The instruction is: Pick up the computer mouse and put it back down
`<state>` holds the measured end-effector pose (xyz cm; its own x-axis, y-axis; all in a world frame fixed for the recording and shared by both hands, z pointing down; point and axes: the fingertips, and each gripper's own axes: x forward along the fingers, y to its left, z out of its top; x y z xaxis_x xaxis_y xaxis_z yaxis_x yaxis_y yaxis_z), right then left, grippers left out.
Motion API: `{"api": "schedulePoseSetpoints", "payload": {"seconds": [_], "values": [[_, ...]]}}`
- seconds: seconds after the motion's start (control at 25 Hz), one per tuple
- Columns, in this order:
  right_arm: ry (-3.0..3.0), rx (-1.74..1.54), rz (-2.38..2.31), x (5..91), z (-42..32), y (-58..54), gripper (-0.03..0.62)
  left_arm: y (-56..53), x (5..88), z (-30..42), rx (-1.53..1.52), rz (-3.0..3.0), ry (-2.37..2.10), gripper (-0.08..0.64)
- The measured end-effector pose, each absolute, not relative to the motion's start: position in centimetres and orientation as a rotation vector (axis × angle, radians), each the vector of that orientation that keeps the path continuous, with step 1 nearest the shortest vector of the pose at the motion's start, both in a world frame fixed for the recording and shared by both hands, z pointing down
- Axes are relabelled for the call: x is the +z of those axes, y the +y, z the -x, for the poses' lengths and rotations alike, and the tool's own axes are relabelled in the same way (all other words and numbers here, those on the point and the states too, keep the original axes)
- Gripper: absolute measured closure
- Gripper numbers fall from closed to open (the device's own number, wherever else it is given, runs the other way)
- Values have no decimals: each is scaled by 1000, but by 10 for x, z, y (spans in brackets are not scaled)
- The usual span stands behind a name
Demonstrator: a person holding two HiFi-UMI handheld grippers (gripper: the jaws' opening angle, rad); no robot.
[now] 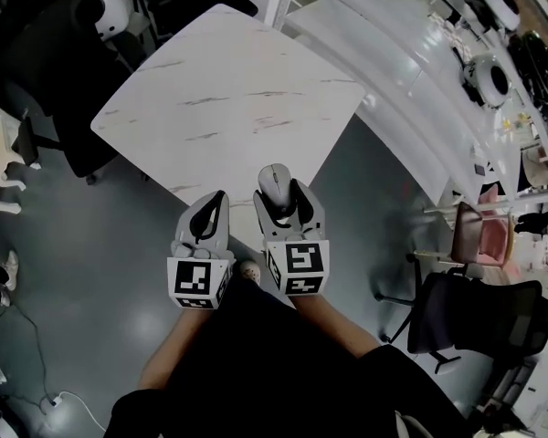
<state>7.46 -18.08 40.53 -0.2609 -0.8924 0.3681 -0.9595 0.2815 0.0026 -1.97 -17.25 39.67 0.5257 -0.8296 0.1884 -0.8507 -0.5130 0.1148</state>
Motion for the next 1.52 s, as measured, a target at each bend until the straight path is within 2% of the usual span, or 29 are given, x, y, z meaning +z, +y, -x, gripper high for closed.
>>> {"api": "schedulePoseSetpoints", "payload": {"seconds": [0.36,0.88,1.16,1.52], "values": [[-2298,265,-1717,379,-79,-175,331,-171,378,22,139,-2587,-1470,555],[-2305,306,-1684,388,-72,-181,331,-173,384,30,167,-2557,-1504,555],[-2253,363,-1662,421,-69,-192,331,-179,407,37,218,-2521,-1511,555],[-2117,496,-1619,507,-68,-208,331,-195,458,36,302,-2485,-1469,555]]}}
